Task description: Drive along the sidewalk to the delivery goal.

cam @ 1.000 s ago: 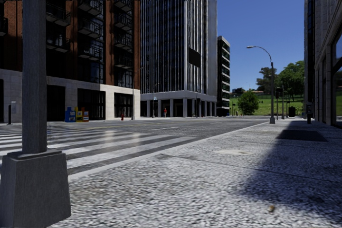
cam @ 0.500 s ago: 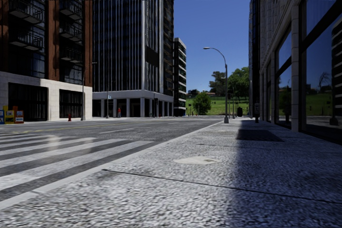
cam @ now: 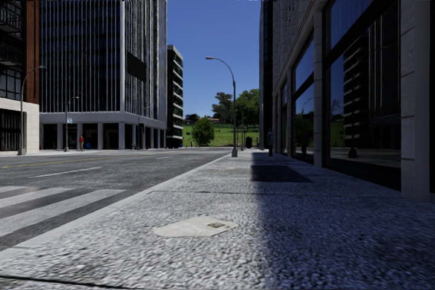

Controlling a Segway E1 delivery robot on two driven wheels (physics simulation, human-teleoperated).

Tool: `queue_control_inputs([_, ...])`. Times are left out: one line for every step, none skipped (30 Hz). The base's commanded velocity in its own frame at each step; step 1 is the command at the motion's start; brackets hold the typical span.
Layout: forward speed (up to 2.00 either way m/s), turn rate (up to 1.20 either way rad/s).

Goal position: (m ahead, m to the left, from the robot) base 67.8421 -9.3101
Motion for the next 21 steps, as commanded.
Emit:
queue_control_inputs([1.78, -0.57])
queue_control_inputs([1.78, -0.57])
queue_control_inputs([1.79, -0.57])
queue_control_inputs([1.84, -0.57])
queue_control_inputs([2.00, -0.57])
queue_control_inputs([2.00, -0.57])
queue_control_inputs([2.00, -0.57])
queue_control_inputs([2.00, -0.53])
queue_control_inputs([2.00, -0.53])
queue_control_inputs([2.00, -0.48])
queue_control_inputs([2.00, -0.45])
queue_control_inputs([2.00, -0.43])
queue_control_inputs([2.00, -0.40])
queue_control_inputs([2.00, -0.24])
queue_control_inputs([2.00, -0.24])
queue_control_inputs([2.00, -0.12])
queue_control_inputs([2.00, -0.03])
queue_control_inputs([2.00, 0.00])
queue_control_inputs([2.00, 0.00])
queue_control_inputs([2.00, 0.00])
queue_control_inputs([2.00, 0.00])
